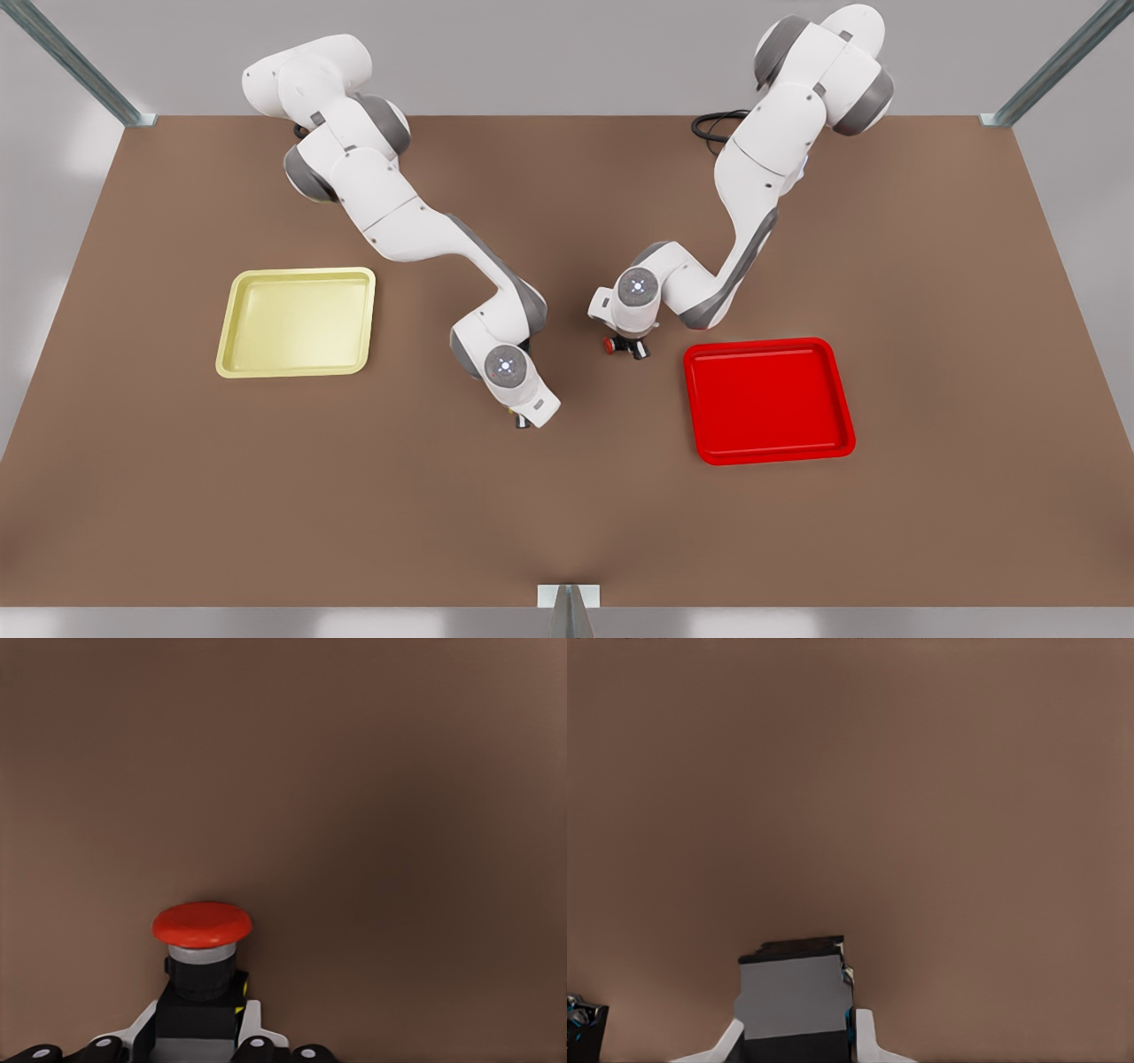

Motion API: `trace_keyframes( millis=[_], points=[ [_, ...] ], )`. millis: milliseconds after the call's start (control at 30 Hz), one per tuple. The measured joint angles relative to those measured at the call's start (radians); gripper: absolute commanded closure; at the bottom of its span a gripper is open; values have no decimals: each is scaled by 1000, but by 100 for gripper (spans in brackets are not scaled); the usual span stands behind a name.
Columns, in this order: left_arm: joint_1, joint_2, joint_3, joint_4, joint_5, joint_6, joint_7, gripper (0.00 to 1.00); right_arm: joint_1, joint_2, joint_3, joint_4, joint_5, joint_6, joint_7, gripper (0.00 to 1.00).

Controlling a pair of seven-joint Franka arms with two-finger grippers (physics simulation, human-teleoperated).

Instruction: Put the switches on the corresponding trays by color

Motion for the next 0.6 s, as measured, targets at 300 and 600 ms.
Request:
trace_keyframes(
  millis=[300, 600],
  points=[
    [4, -16, -14, -6, 45, -7, -10, 57, -6, -7, 0, 1, 0, -6, 0, 49],
    [98, -97, -59, -16, 21, -58, -7, 59, -337, -280, 59, -315, 7, -22, -25, 49]
  ],
)
